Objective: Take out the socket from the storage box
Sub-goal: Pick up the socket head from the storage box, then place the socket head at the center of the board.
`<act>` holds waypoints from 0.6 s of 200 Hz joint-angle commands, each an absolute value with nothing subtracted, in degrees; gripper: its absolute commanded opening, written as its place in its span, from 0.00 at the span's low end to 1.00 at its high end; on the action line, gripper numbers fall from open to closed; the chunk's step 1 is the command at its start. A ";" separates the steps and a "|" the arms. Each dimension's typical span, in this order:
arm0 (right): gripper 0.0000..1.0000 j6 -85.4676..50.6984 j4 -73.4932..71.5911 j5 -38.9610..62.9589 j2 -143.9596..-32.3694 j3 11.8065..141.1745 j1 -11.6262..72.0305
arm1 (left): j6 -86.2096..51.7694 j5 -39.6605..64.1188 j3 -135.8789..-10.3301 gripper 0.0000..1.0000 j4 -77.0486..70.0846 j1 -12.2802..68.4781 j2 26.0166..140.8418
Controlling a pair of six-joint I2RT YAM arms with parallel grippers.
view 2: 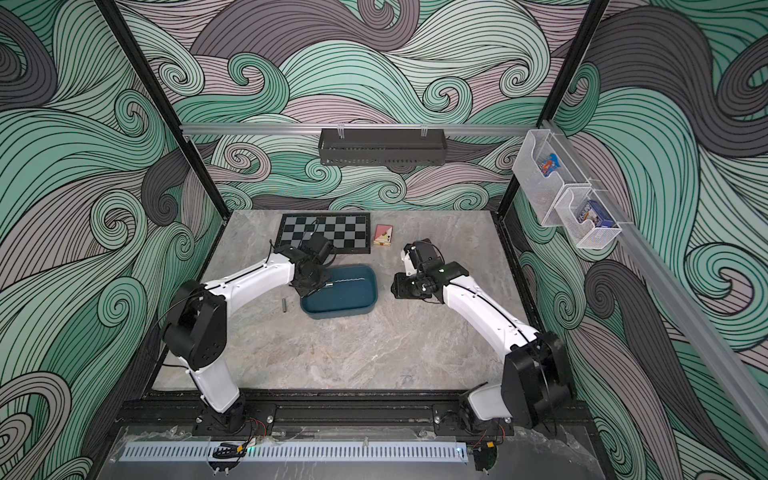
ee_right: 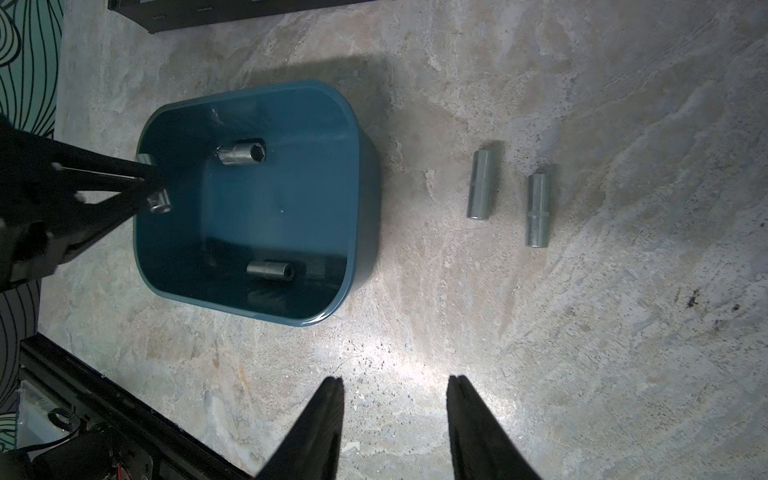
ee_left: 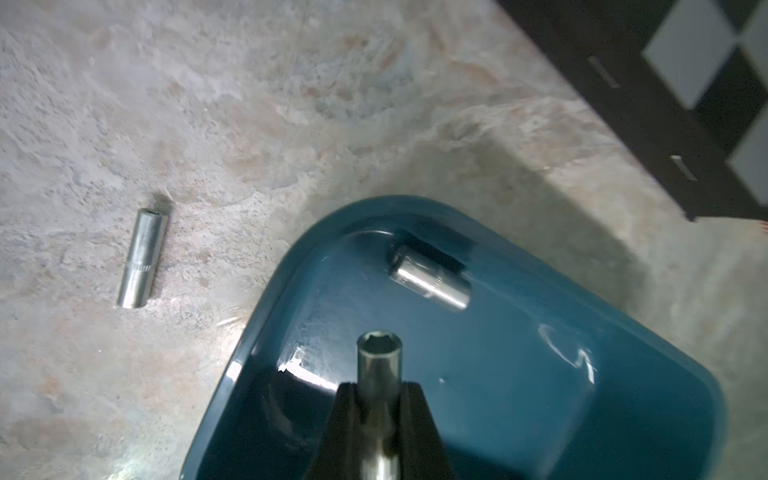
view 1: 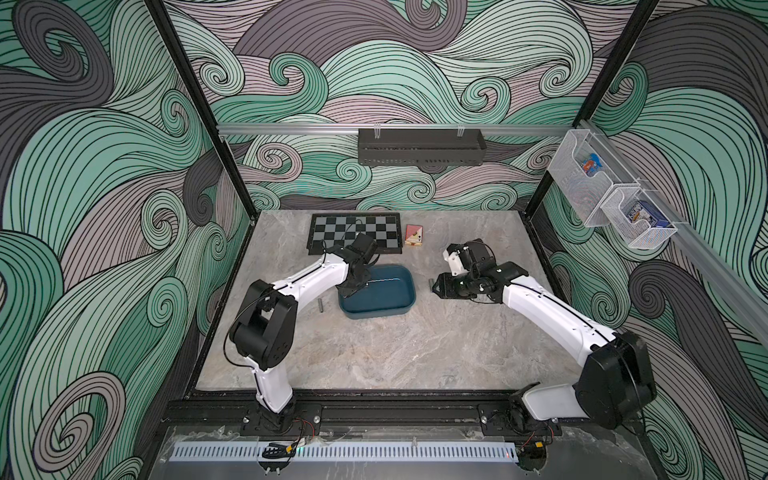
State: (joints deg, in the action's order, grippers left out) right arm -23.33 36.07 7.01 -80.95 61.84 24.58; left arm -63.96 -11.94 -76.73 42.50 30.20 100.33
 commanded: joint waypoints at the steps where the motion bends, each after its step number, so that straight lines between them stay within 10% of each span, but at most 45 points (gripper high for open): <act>1: 0.45 -23.45 35.51 7.25 -81.64 61.96 24.70 | -57.39 -10.03 -76.33 0.00 41.60 30.50 95.16; 120: 0.45 -24.43 35.07 9.17 -84.07 63.63 24.26 | -28.64 -17.58 -59.50 0.00 44.04 13.99 65.24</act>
State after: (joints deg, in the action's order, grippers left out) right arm -23.42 35.66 7.22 -82.08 61.93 24.45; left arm -35.88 -15.38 -62.65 41.98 17.91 68.71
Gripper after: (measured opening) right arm 0.453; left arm 0.147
